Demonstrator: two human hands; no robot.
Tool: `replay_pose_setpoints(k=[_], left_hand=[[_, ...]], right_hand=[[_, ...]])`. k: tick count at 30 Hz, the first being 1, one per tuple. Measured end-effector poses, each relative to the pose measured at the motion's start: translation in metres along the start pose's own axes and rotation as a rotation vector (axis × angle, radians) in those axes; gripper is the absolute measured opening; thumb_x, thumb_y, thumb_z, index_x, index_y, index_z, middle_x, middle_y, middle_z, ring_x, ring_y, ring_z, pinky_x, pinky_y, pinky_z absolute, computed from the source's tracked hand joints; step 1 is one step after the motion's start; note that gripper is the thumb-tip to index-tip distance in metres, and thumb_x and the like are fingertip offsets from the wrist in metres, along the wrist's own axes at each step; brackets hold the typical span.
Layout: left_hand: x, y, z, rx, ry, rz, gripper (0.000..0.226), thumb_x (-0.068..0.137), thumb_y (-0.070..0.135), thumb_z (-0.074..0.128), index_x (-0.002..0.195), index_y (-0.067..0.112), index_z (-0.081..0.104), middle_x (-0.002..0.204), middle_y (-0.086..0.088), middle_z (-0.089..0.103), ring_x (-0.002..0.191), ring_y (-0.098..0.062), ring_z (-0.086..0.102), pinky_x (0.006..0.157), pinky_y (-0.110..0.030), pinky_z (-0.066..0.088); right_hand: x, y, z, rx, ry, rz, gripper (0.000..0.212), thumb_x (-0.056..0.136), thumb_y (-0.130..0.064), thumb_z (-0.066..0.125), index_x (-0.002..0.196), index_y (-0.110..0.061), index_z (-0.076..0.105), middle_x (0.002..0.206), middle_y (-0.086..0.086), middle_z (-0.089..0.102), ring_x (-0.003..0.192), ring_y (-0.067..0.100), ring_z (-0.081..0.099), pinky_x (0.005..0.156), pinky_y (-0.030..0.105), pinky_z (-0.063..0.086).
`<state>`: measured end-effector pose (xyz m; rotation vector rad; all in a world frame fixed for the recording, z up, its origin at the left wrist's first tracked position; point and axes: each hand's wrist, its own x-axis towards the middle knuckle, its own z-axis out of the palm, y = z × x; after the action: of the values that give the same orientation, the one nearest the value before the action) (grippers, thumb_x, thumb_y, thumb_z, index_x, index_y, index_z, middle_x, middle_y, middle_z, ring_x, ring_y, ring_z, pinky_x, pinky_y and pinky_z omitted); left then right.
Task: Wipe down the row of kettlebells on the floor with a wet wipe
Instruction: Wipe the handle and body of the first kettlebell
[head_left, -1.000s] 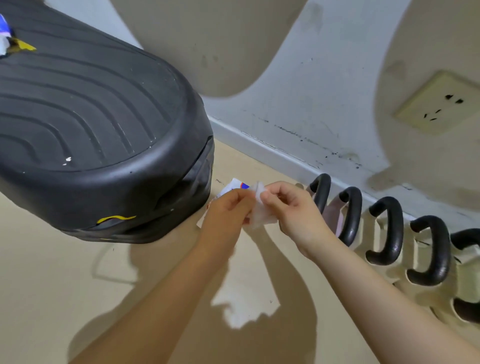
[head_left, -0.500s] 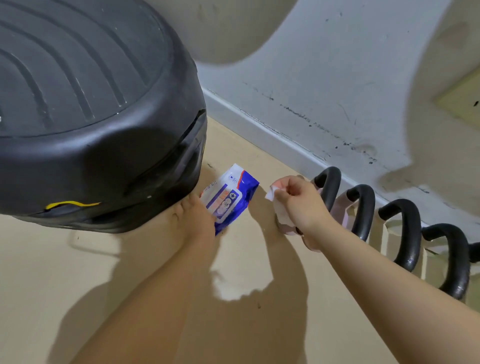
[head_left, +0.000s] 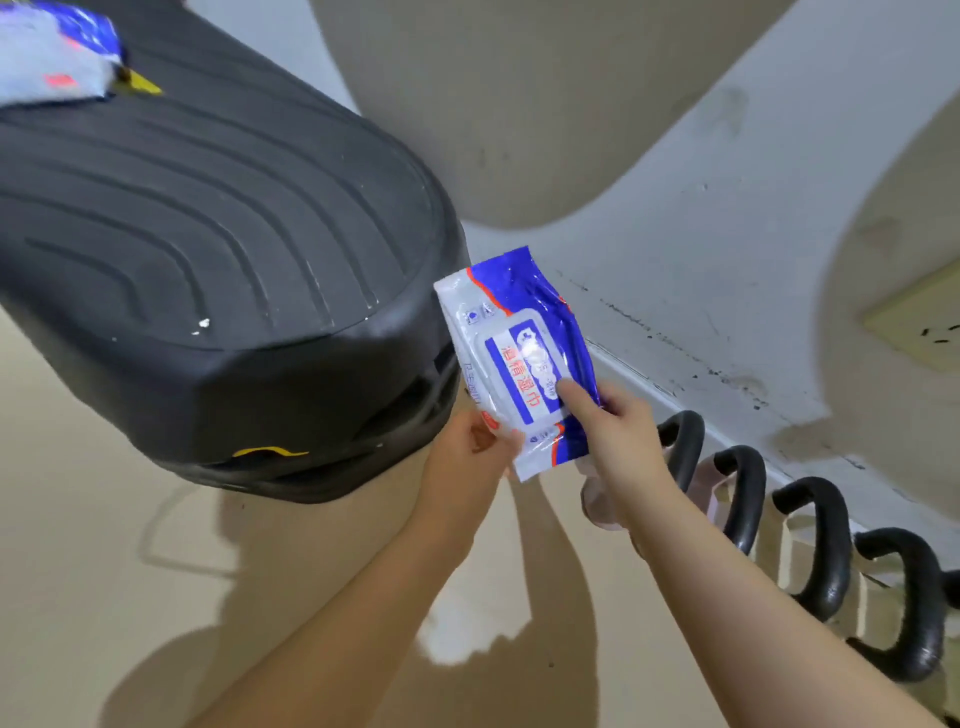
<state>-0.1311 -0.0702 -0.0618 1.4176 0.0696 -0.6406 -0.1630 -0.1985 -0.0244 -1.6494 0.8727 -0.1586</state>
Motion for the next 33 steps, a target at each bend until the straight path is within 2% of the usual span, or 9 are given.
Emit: replay_pose_setpoints(k=[6, 10, 12, 15, 17, 21, 25, 29, 33], left_hand=[[-0.015, 0.093, -0.064, 0.044, -0.109, 0.024, 0.024, 0.089, 0.031, 0.052, 0.081, 0.01, 0.062, 0.054, -0.001, 0.067, 0.048, -0.011, 0.058, 0.053, -0.025, 0.037], [-0.006, 0.12, -0.081, -0.003, 0.179, 0.055, 0.032, 0.092, 0.032, 0.045, 0.072, 0.012, 0.059, 0.049, 0.005, 0.067, 0.038, -0.004, 0.054, 0.051, -0.021, 0.038], [0.001, 0.123, -0.076, -0.117, 0.238, -0.005, 0.035, 0.094, 0.038, 0.04, 0.076, 0.014, 0.058, 0.06, 0.007, 0.069, 0.046, -0.002, 0.058, 0.056, -0.02, 0.04], [0.013, 0.126, -0.063, -0.37, 0.229, -0.109, 0.035, 0.097, 0.037, 0.036, 0.098, 0.008, 0.055, 0.1, -0.006, 0.065, 0.077, -0.016, 0.065, 0.074, -0.024, 0.049], [0.018, 0.128, -0.061, -0.507, 0.192, -0.17, 0.036, 0.097, 0.036, 0.036, 0.114, 0.007, 0.049, 0.105, -0.009, 0.061, 0.091, -0.023, 0.065, 0.085, -0.028, 0.051], [0.018, 0.119, -0.061, -0.077, 0.136, -0.115, 0.041, 0.098, 0.038, 0.031, 0.093, 0.008, 0.058, 0.083, -0.004, 0.065, 0.067, -0.014, 0.06, 0.062, -0.023, 0.045], [-0.007, 0.1, -0.029, 0.088, -0.125, -0.05, 0.039, 0.092, 0.036, 0.045, 0.106, 0.002, 0.06, 0.099, -0.016, 0.068, 0.08, -0.018, 0.066, 0.072, -0.027, 0.049], [-0.016, 0.066, 0.0, 0.113, -0.164, 0.02, 0.049, 0.08, 0.035, 0.058, 0.1, -0.009, 0.054, 0.097, -0.023, 0.065, 0.067, -0.013, 0.06, 0.07, -0.024, 0.053], [-0.014, 0.052, 0.019, 0.294, -0.137, 0.146, 0.027, 0.074, 0.034, 0.056, 0.071, 0.007, 0.053, 0.062, -0.004, 0.049, 0.049, -0.006, 0.045, 0.05, -0.015, 0.035]], right_hand=[[-0.009, -0.103, 0.032, -0.092, -0.364, -0.189, 0.01, 0.082, -0.027, 0.067, 0.074, -0.021, 0.066, 0.068, -0.002, 0.069, 0.071, 0.025, 0.057, 0.058, 0.032, 0.033], [-0.009, -0.138, 0.064, 0.012, -0.176, -0.266, 0.033, 0.086, -0.046, 0.055, 0.083, -0.014, 0.063, 0.079, -0.004, 0.057, 0.073, 0.013, 0.049, 0.065, 0.029, 0.037], [-0.009, -0.137, 0.071, 0.011, -0.06, -0.236, 0.036, 0.091, -0.038, 0.05, 0.086, -0.002, 0.058, 0.083, -0.003, 0.052, 0.074, 0.014, 0.046, 0.066, 0.029, 0.038], [-0.011, -0.121, 0.066, 0.042, -0.101, -0.134, 0.012, 0.086, -0.012, 0.053, 0.077, -0.017, 0.058, 0.077, -0.003, 0.056, 0.071, 0.018, 0.051, 0.06, 0.025, 0.04], [-0.012, -0.111, 0.056, 0.086, -0.158, -0.086, 0.027, 0.082, 0.002, 0.047, 0.081, -0.022, 0.059, 0.082, -0.002, 0.058, 0.075, 0.019, 0.056, 0.062, 0.026, 0.043], [-0.017, -0.096, 0.035, 0.286, -0.289, -0.049, 0.032, 0.088, 0.01, 0.043, 0.09, -0.018, 0.059, 0.083, -0.003, 0.059, 0.069, 0.008, 0.061, 0.057, 0.018, 0.048], [-0.022, -0.079, 0.022, 0.393, -0.325, -0.039, 0.023, 0.09, 0.007, 0.047, 0.089, -0.013, 0.059, 0.07, -0.002, 0.063, 0.055, 0.005, 0.063, 0.049, 0.016, 0.048], [-0.024, -0.054, 0.005, 0.199, -0.24, -0.088, 0.015, 0.089, -0.004, 0.056, 0.082, -0.015, 0.063, 0.072, 0.0, 0.06, 0.055, 0.006, 0.058, 0.053, 0.018, 0.046], [-0.024, -0.028, -0.019, -0.042, -0.153, -0.129, 0.009, 0.086, -0.013, 0.063, 0.079, -0.017, 0.068, 0.079, -0.001, 0.064, 0.073, 0.011, 0.058, 0.075, 0.021, 0.049]])
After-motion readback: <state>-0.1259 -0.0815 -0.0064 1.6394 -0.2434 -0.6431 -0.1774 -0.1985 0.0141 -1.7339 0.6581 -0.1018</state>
